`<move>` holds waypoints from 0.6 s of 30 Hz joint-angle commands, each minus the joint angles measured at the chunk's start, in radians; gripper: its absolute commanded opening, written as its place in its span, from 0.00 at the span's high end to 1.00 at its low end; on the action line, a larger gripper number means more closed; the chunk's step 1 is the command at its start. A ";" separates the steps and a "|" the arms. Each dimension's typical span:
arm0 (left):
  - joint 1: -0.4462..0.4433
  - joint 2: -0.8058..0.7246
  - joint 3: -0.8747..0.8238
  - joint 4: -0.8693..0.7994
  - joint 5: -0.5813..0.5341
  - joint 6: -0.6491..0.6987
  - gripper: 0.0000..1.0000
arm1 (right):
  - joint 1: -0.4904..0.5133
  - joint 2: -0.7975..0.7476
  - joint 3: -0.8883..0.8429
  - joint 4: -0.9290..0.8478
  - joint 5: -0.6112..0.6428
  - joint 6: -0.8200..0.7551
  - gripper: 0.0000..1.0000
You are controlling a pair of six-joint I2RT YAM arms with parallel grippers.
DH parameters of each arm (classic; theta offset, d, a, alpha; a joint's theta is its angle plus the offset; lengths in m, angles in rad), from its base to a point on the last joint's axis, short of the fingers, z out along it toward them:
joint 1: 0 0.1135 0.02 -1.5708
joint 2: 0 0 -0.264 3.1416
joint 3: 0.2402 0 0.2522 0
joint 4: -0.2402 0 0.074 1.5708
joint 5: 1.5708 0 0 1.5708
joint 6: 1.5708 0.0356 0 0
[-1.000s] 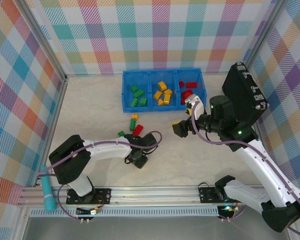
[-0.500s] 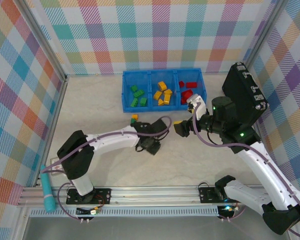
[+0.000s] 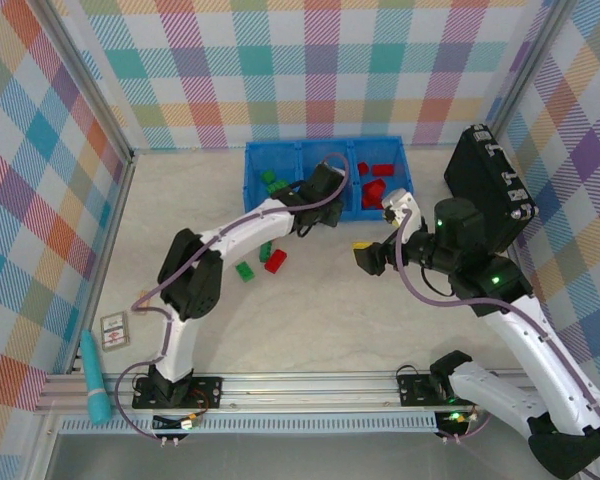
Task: Sort the legos into containers by color
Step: Place the lego in the container.
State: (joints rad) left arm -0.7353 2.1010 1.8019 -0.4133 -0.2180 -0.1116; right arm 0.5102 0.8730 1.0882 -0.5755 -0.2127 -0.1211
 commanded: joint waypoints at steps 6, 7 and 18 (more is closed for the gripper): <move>0.024 0.168 0.192 0.166 -0.108 -0.002 0.83 | 0.005 -0.017 -0.026 0.020 -0.020 -0.006 0.01; 0.026 0.174 0.193 0.175 -0.119 -0.002 0.83 | 0.005 -0.020 -0.030 0.021 -0.020 -0.005 0.01; 0.039 0.248 0.242 0.168 -0.129 -0.031 0.77 | 0.005 -0.019 -0.064 0.052 -0.028 0.002 0.01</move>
State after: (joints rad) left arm -0.7078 2.3299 2.0178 -0.2592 -0.3325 -0.1192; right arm 0.5102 0.8555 1.0328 -0.5610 -0.2176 -0.1204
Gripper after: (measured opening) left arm 0.330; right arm 0.987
